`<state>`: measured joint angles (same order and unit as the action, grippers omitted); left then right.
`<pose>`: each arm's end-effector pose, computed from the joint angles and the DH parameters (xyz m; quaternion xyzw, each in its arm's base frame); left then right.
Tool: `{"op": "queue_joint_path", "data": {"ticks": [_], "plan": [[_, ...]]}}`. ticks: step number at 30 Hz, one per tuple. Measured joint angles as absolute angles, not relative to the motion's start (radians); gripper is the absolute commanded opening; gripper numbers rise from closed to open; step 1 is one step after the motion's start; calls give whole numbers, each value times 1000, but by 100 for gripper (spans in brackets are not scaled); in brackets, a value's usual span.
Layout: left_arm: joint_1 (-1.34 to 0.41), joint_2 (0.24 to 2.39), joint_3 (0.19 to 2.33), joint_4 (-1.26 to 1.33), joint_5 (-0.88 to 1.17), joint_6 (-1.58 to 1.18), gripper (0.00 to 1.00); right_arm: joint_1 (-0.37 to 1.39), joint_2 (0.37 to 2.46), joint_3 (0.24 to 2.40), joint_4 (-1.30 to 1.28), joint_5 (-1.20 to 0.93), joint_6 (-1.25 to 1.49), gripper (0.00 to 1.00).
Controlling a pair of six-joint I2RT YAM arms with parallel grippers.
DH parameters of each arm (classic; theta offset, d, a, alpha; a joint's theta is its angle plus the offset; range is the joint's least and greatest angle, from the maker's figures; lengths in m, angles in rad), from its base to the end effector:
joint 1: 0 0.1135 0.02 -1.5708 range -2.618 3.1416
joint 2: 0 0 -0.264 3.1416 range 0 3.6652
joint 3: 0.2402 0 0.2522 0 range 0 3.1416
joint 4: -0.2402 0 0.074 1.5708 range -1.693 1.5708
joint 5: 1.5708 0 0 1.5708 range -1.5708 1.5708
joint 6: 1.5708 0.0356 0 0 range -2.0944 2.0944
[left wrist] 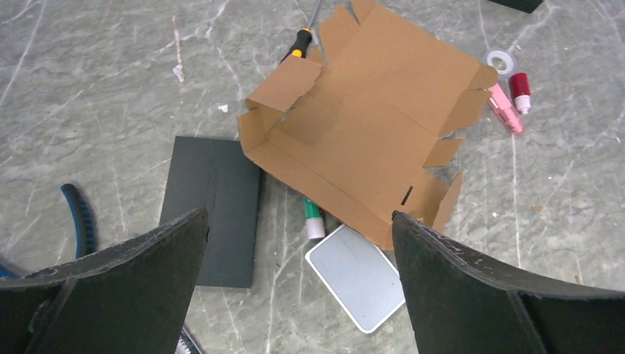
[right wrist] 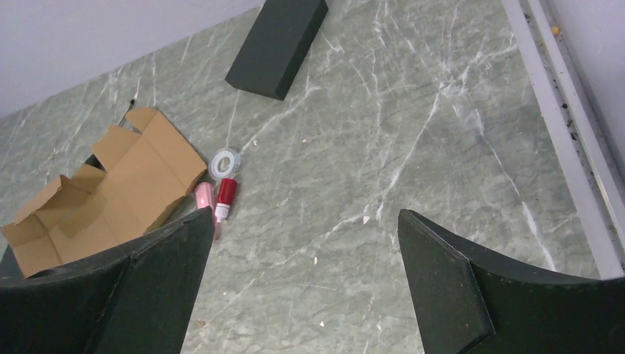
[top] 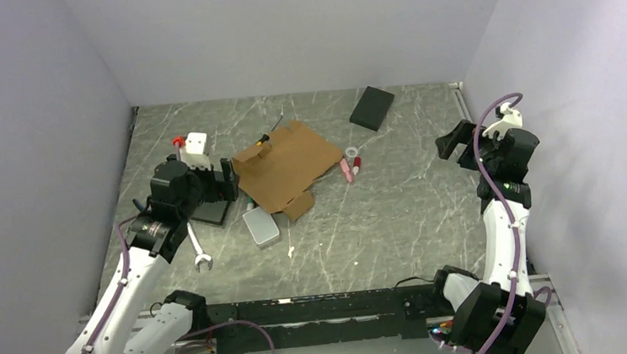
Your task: Fold the paper box
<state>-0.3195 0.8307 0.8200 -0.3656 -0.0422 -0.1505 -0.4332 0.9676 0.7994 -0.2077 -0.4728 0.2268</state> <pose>0.1803 -0.0581 0.3255 0.0580 0.8248 -0.1139 0.5509 0.2066 -0.0777 0.3103 0.1358 0.8031 0.1363 0.5639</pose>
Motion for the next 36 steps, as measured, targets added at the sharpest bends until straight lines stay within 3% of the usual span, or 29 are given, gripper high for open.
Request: {"op": "queue_joint_path", "data": {"ticks": [10, 18, 23, 30, 36], "plan": [[-319, 822, 831, -374, 61, -151, 100, -434, 970, 799, -205, -536, 218, 100], [-319, 823, 847, -405, 160, -206, 99, -400, 949, 763, -188, -861, 28, 100], [-319, 862, 908, -450, 242, -304, 99, -293, 989, 790, -324, -967, -196, 100], [-437, 1114, 1058, -517, 209, -377, 98, -233, 1028, 815, -457, -982, -359, 100], [-675, 1459, 1250, -563, 54, -303, 87, -233, 1026, 816, -471, -989, -384, 100]]}}
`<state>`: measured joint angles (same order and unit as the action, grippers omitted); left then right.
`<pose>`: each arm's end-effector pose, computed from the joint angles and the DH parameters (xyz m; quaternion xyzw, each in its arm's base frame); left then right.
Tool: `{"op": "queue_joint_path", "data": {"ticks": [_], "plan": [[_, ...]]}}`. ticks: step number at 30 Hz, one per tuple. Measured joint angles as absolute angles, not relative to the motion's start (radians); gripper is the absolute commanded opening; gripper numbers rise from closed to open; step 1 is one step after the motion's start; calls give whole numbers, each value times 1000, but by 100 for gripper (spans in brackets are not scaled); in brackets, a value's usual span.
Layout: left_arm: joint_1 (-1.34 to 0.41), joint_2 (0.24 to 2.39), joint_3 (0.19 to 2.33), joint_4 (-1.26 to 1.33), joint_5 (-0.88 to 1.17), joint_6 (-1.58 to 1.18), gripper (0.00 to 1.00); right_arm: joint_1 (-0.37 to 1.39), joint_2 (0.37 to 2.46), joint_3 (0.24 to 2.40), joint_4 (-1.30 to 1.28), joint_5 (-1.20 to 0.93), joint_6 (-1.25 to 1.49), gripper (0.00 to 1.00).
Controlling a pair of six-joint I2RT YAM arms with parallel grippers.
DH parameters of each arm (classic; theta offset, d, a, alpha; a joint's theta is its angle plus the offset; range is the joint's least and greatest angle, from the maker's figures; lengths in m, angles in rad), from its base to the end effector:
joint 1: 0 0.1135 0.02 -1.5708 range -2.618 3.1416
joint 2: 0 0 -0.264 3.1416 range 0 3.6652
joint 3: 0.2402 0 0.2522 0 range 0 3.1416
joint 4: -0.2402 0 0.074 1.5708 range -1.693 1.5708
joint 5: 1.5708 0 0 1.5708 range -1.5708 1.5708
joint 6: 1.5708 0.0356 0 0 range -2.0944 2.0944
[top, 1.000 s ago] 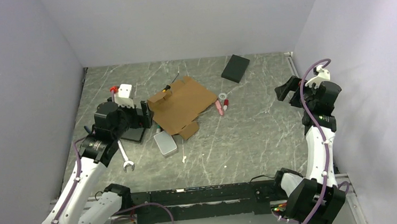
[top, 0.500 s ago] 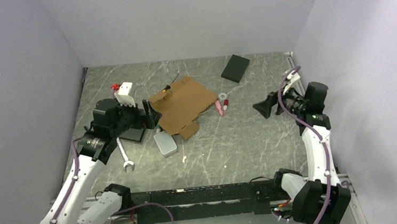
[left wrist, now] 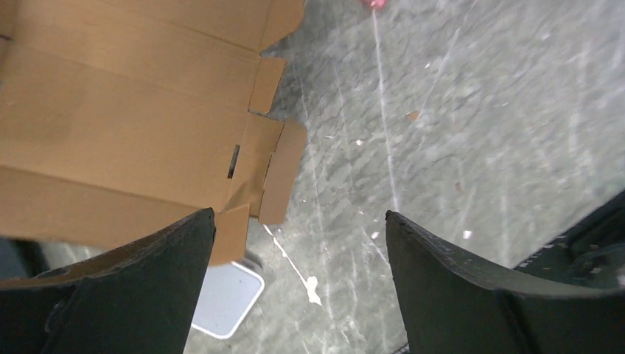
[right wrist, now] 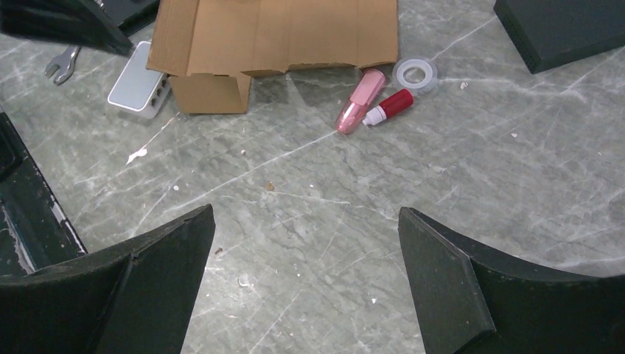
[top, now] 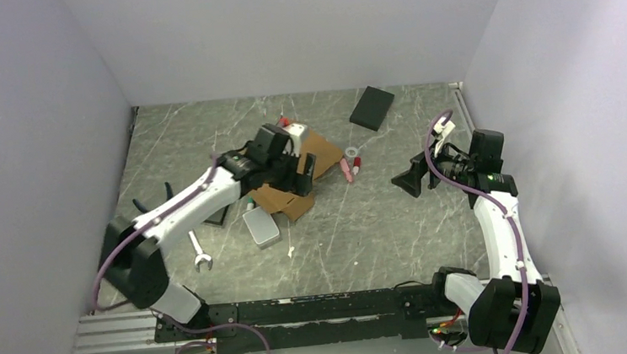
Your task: Fold the paper box
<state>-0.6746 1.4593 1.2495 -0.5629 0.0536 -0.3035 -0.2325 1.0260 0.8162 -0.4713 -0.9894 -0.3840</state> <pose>0.2496 -0.2021 0.3071 0.1802 0.9034 -0.2043 0.3313 0.2092 -0.0190 0.2880 -0.2638 0.7767 0.2935 0.4909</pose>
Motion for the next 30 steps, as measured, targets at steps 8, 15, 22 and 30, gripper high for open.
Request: {"op": "queue_joint_path", "data": {"ticks": [8, 15, 22, 30], "plan": [[-689, 1763, 1309, -533, 93, -201, 80, -229, 1026, 816, -469, -989, -382, 100], [-660, 1864, 1369, -459, 135, -152, 65, -216, 1026, 816, -462, -989, -381, 100], [-659, 1887, 1375, -339, 126, -80, 55, -216, 1029, 816, -461, -989, -377, 100], [-686, 1910, 1374, -262, 105, -36, 46, -213, 1036, 816, -461, -989, -374, 100]]}}
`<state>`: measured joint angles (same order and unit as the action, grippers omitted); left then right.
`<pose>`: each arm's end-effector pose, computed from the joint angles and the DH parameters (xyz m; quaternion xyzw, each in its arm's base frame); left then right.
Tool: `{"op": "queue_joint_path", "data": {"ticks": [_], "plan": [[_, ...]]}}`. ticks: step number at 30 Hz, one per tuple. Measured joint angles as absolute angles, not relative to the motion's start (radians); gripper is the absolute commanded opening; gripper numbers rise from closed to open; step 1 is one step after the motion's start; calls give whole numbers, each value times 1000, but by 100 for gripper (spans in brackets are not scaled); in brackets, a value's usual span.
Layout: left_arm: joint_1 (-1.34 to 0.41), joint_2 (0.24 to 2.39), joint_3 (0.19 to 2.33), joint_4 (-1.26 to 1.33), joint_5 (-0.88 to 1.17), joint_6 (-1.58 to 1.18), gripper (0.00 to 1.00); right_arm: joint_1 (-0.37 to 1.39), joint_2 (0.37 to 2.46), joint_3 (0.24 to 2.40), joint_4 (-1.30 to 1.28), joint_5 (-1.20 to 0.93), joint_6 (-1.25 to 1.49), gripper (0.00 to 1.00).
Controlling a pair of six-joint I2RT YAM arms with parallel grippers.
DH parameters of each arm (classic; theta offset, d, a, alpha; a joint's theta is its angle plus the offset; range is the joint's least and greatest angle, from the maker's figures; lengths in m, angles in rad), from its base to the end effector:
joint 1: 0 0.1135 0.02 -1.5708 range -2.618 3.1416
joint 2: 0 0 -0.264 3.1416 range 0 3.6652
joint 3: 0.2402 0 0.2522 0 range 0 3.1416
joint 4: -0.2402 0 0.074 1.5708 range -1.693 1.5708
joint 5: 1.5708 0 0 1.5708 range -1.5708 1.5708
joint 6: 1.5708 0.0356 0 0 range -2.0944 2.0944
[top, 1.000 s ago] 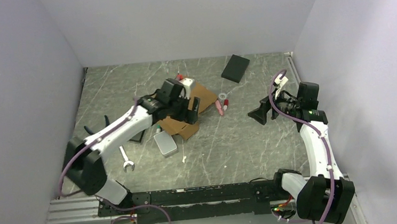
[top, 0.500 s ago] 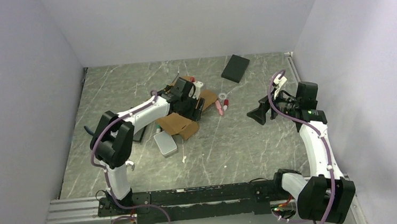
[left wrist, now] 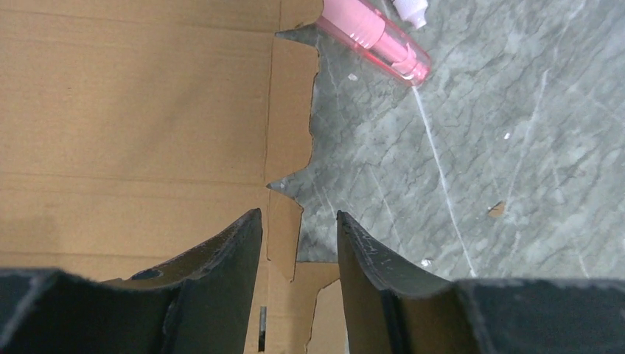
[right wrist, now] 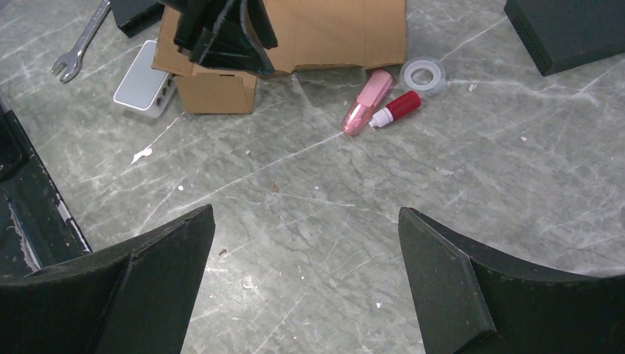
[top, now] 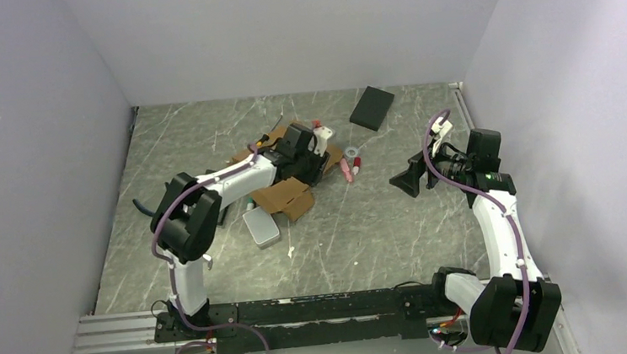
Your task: Fold the paper box
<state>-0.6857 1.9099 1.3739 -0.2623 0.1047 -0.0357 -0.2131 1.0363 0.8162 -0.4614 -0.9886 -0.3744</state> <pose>0.3269 -0.2723 0.2106 0.3141 0.8703 -0.1781 0.3349 0.2119 -0.0154 0.2868 -0.2674 0.7757 0.3003 0.4864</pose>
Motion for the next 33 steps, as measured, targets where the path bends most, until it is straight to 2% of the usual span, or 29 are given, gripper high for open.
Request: {"op": "queue_joint_path", "data": {"ticks": [7, 9, 15, 19, 26, 33], "plan": [[-706, 1971, 1373, -265, 52, 5, 44, -212, 1040, 816, -461, -989, -374, 100], [-709, 1972, 1373, -265, 37, 14, 40, -212, 1042, 816, -461, -989, -374, 100], [-726, 1990, 1373, -267, -39, 44, 21, -212, 1050, 816, -461, -988, -374, 100], [-743, 2010, 1373, -270, -88, 70, 0, -212, 1052, 816, -461, -987, -374, 100], [-787, 1991, 1357, -246, -211, 133, 0, -212, 1052, 816, -461, -979, -375, 100], [-800, 1835, 1340, -208, -310, 203, 0, -212, 1053, 816, -460, -981, -372, 100]]}}
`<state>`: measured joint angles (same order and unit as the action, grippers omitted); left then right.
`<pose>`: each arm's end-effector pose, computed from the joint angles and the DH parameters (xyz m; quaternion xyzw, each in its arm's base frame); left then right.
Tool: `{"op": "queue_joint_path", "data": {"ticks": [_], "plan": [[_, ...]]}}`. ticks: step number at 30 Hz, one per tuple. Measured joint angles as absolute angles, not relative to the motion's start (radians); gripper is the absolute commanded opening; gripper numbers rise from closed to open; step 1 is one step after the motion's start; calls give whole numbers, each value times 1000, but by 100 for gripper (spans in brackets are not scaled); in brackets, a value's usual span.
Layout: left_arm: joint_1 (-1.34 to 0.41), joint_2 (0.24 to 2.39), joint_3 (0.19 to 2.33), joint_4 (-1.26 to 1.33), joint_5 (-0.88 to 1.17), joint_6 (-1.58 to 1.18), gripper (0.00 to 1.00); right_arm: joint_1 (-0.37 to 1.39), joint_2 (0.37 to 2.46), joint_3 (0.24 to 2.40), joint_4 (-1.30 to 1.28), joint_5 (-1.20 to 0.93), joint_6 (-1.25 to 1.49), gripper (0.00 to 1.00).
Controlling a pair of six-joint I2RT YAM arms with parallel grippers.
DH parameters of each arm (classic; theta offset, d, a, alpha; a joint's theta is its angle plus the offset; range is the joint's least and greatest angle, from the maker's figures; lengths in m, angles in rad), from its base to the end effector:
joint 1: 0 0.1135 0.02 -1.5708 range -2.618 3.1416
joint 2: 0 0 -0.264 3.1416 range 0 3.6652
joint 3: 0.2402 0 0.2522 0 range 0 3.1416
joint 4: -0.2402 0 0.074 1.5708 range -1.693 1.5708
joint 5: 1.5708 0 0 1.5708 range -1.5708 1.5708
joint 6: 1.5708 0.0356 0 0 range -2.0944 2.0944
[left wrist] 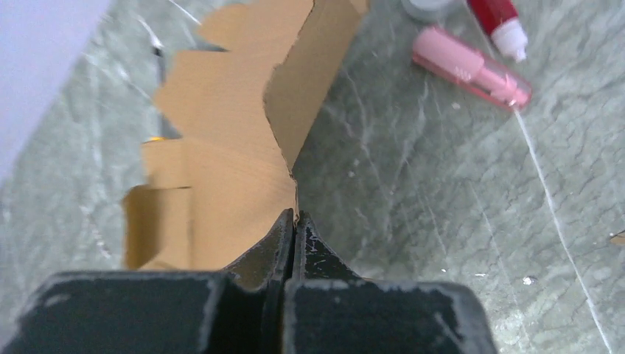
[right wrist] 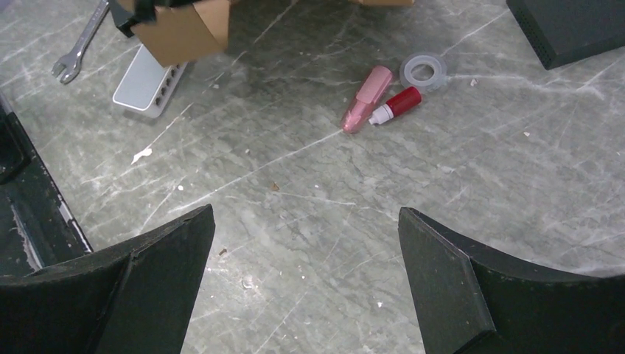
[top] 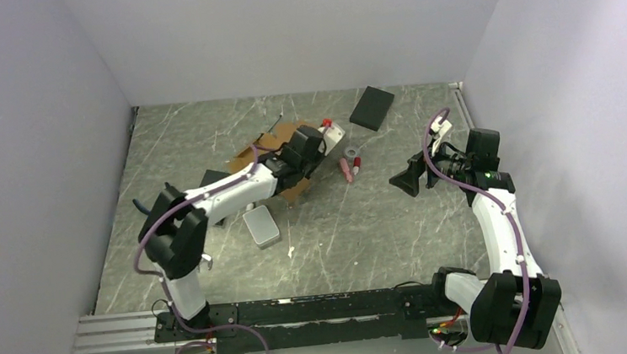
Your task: Fold the paper box
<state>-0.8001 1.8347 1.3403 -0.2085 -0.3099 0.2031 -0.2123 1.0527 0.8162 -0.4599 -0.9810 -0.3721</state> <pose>0.2971 -0.2904 0.2352 0.3741 0.8172 0.0117 0.4382 0.2149 -0.0160 0.2836 -0.2626 0.7807 0.3011 0.4806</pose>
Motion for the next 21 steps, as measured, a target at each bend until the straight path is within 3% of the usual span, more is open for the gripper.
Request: {"op": "queue_joint_path", "data": {"ticks": [12, 21], "plan": [[-935, 1581, 1336, -196, -355, 221, 0, -214, 1074, 796, -334, -1059, -170, 100], [-1045, 1481, 1143, -112, -367, 96, 0, -247, 1142, 728, -120, -1025, 202, 100]]}}
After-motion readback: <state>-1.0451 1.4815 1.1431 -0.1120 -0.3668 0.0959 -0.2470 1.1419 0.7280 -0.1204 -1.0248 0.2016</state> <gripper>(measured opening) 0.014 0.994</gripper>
